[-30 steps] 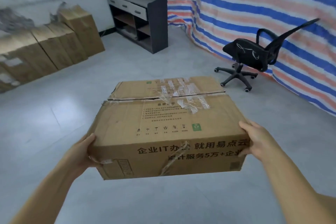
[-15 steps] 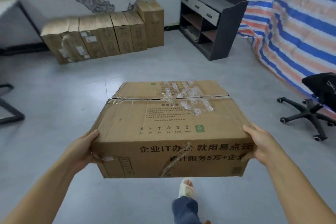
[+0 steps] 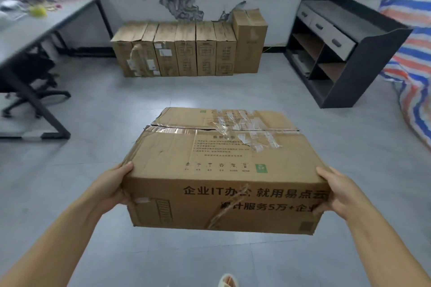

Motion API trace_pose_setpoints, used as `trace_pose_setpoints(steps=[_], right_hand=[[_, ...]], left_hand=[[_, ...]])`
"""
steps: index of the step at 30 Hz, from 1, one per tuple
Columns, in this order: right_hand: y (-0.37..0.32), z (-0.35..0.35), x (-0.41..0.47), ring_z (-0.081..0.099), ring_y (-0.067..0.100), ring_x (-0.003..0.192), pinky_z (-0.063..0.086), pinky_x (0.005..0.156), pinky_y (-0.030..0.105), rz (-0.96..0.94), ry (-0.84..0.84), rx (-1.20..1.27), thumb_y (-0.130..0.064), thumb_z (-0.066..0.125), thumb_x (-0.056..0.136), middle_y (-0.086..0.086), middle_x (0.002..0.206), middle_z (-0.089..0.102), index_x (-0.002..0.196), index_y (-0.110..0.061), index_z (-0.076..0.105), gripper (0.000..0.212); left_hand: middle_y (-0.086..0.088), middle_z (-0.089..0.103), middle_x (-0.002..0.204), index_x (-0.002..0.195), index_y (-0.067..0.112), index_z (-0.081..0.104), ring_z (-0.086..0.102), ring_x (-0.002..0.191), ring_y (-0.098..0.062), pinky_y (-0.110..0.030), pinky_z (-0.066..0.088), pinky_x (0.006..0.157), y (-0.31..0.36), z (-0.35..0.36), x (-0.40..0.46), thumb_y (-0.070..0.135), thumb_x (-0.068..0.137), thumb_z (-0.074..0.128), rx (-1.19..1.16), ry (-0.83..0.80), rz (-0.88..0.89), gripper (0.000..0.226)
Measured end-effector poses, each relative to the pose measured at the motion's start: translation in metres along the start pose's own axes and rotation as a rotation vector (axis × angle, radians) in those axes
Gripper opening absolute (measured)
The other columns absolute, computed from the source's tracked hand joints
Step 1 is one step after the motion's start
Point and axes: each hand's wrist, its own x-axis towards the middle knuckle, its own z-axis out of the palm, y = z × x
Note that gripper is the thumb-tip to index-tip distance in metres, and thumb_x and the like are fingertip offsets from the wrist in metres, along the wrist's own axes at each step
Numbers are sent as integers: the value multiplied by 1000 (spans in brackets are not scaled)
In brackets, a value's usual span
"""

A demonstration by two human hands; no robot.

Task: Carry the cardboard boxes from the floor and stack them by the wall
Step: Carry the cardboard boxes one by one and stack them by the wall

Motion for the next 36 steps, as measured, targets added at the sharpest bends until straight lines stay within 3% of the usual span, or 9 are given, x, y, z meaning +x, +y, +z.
trace_pose_setpoints(steps=[8, 13, 17, 24, 29, 33, 36], right_hand=[[-86, 52, 98, 58, 36, 87, 50, 56, 61, -2, -81, -60, -25, 41, 102, 12, 101, 63, 133, -23, 49, 32], [-135, 105, 177, 56, 37, 88, 48, 55, 64, 13, -72, -62, -25, 42, 101, 13, 105, 61, 136, -25, 46, 35], [-179, 148, 239, 55, 41, 93, 44, 62, 74, 45, -49, -47, -24, 41, 102, 19, 112, 60, 131, -22, 50, 31], [-267, 214, 331, 54, 41, 94, 46, 57, 67, 55, -14, -18, -27, 40, 102, 17, 109, 61, 128, -22, 50, 29], [-324, 246, 407, 54, 40, 92, 47, 52, 65, 66, -7, -17, -26, 42, 102, 16, 107, 61, 122, -24, 51, 23], [-375, 276, 487, 53, 39, 88, 44, 50, 65, 72, -32, -33, -26, 41, 102, 15, 105, 59, 122, -22, 50, 22], [-422, 293, 555, 52, 42, 94, 43, 56, 71, 81, -55, -48, -26, 40, 103, 18, 109, 58, 124, -21, 49, 24]], left_hand=[[0, 59, 107, 124, 21, 49, 58, 92, -25, -62, 51, 48, 60, 30, 73, 26, 101, 43, -42, 45, 19, 24], [-5, 61, 102, 124, 18, 49, 59, 87, -29, -72, 45, 55, 116, 50, 156, 25, 101, 43, -5, 82, 29, 24], [-2, 59, 102, 126, 17, 49, 58, 87, -26, -59, 51, 43, 180, 68, 231, 26, 101, 43, 23, 45, 0, 27], [-2, 60, 103, 135, 15, 47, 58, 86, -27, -54, 50, 39, 299, 98, 343, 25, 102, 42, 32, -8, 23, 35], [-5, 59, 108, 135, 14, 47, 59, 86, -28, -62, 51, 57, 359, 132, 416, 25, 102, 42, 66, 7, 24, 35], [-4, 58, 105, 135, 16, 47, 58, 88, -29, -54, 51, 43, 407, 170, 482, 24, 102, 43, 63, 46, 8, 34], [-10, 54, 122, 138, 14, 46, 55, 105, -38, -65, 49, 62, 440, 205, 537, 25, 102, 43, 65, 93, 3, 38]])
